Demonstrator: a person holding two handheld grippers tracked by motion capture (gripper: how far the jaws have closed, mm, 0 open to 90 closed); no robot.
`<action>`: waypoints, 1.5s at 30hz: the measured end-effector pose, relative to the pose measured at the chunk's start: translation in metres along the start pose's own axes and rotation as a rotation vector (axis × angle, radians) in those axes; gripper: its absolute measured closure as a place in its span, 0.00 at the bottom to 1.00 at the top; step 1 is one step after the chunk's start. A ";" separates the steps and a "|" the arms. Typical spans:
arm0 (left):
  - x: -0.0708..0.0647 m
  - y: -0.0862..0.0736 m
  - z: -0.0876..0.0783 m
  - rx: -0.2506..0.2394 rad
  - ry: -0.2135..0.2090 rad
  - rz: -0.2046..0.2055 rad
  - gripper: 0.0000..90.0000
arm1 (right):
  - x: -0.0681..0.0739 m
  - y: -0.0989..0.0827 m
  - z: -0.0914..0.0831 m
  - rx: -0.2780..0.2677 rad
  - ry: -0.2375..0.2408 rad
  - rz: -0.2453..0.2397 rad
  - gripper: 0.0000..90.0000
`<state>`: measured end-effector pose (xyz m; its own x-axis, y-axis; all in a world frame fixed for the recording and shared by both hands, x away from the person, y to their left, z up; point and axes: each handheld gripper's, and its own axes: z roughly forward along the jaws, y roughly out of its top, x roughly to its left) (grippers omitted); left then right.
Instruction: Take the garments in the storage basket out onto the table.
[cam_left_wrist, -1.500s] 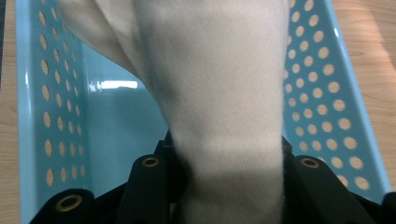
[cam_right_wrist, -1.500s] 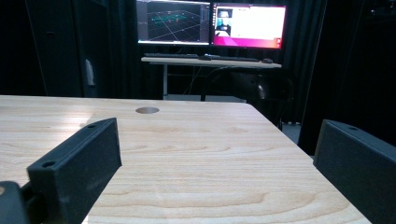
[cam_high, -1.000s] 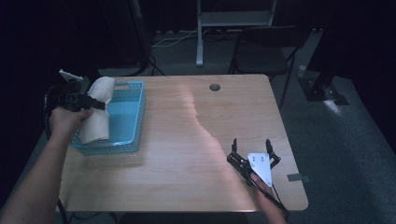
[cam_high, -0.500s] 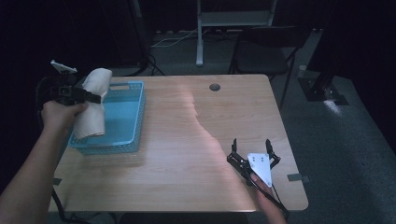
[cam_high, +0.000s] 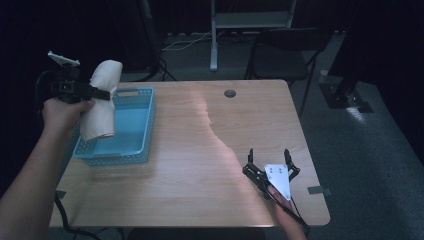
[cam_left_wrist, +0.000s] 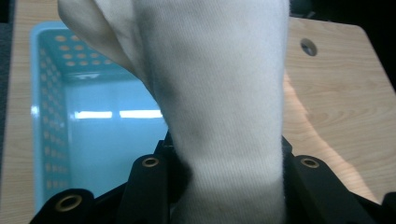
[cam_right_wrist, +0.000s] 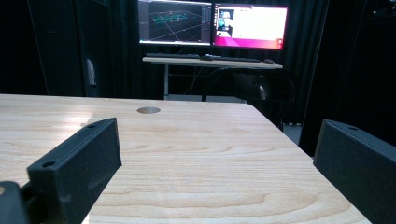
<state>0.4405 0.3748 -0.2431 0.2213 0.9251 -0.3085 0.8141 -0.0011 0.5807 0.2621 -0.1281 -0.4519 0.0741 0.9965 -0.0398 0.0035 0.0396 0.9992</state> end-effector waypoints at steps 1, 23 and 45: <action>-0.003 0.001 0.001 0.005 0.001 0.005 0.71 | 0.000 0.000 0.000 0.001 0.000 0.001 0.00; -0.061 0.021 0.026 0.026 -0.051 0.047 0.71 | 0.000 0.000 0.000 0.002 0.000 0.006 0.00; -0.117 0.033 0.056 0.081 -0.101 0.124 0.71 | 0.000 0.000 0.000 -0.005 0.004 0.000 0.00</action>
<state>0.4718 0.2448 -0.2297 0.3722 0.8733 -0.3144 0.8168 -0.1474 0.5577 0.2621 -0.1283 -0.4519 0.0696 0.9968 -0.0403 -0.0011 0.0404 0.9992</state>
